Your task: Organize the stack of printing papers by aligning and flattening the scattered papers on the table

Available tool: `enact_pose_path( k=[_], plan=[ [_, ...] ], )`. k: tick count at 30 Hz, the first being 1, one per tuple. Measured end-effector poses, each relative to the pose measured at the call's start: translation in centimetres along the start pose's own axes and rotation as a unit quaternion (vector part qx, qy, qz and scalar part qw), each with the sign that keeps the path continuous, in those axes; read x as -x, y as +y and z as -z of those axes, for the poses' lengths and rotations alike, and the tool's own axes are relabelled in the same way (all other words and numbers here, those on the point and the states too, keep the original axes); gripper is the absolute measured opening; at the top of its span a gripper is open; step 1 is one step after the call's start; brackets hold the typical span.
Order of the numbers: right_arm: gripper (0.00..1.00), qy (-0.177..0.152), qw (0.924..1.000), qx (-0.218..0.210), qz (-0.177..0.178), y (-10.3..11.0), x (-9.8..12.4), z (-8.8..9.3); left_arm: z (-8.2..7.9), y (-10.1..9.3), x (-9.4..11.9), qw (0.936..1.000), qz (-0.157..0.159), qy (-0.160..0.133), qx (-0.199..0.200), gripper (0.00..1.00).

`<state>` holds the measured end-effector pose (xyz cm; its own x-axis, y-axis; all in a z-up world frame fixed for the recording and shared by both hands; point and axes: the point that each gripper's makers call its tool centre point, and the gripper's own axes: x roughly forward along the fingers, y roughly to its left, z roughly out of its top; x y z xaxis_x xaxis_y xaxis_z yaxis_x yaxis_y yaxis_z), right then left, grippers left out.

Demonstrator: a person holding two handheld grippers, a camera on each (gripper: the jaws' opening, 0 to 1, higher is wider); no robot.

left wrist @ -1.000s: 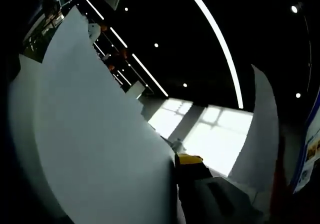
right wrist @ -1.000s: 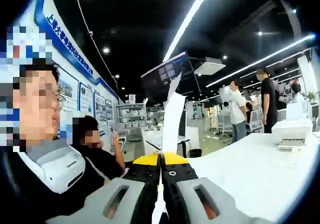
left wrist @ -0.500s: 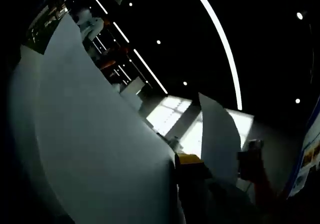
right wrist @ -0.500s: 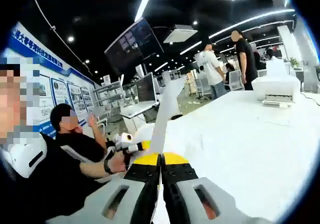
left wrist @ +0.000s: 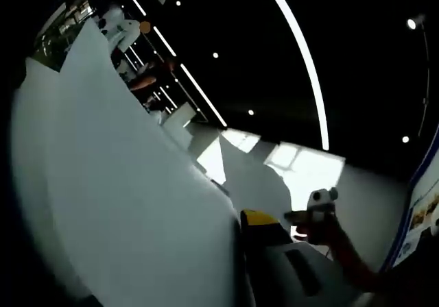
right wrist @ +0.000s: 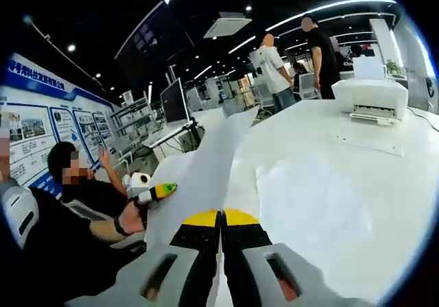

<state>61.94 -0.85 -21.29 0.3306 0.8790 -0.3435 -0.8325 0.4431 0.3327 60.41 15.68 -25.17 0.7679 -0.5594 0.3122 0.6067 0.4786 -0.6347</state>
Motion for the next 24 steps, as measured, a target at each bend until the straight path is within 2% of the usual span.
enact_pose_path(
  k=[7,11,19,24],
  plan=[
    [0.0,0.005,0.9999,0.009,0.003,0.0,-1.7,-0.4,-0.1,0.0,0.0,1.0,0.004,0.0,0.002,0.12],
    [0.0,0.015,0.9997,0.019,0.003,1.0,-2.9,0.0,0.0,0.0,0.0,1.0,0.005,0.002,0.0,0.12],
    [0.0,0.021,0.999,0.039,0.001,1.2,-5.4,-1.0,0.0,0.2,0.0,1.0,0.003,0.002,-0.001,0.13],
    [0.0,0.021,0.9984,0.051,0.009,0.7,-6.0,-1.7,0.1,0.1,0.0,1.0,0.003,0.003,0.0,0.13]
  ],
)
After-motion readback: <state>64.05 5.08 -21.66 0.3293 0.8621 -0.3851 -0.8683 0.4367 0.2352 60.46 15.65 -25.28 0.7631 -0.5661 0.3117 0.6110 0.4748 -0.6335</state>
